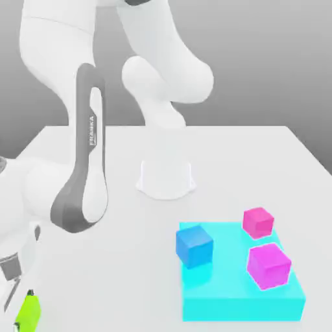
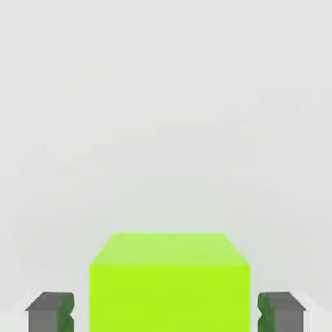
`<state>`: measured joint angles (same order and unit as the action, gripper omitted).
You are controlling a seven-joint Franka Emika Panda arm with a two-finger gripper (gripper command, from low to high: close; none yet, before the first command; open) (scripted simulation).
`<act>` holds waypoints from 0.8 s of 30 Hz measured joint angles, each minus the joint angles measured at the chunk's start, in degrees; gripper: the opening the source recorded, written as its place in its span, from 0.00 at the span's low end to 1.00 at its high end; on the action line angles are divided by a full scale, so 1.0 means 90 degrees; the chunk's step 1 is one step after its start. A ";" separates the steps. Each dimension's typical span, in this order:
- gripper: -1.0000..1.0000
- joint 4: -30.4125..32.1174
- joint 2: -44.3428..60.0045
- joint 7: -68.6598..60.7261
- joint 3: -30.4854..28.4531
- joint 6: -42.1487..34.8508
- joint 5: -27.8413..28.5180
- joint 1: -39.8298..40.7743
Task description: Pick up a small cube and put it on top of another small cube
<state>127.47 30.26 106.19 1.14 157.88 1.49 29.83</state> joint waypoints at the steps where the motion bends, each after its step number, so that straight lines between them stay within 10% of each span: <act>1: 0.00 0.0000 0.0000 0.0000 0.0000 0.0005 0.0000 0.0000; 24: 0.00 0.2647 -0.4370 -0.0942 0.1311 -0.1781 -0.0413 -0.1944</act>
<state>151.30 -9.07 97.70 12.93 141.85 -2.22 12.34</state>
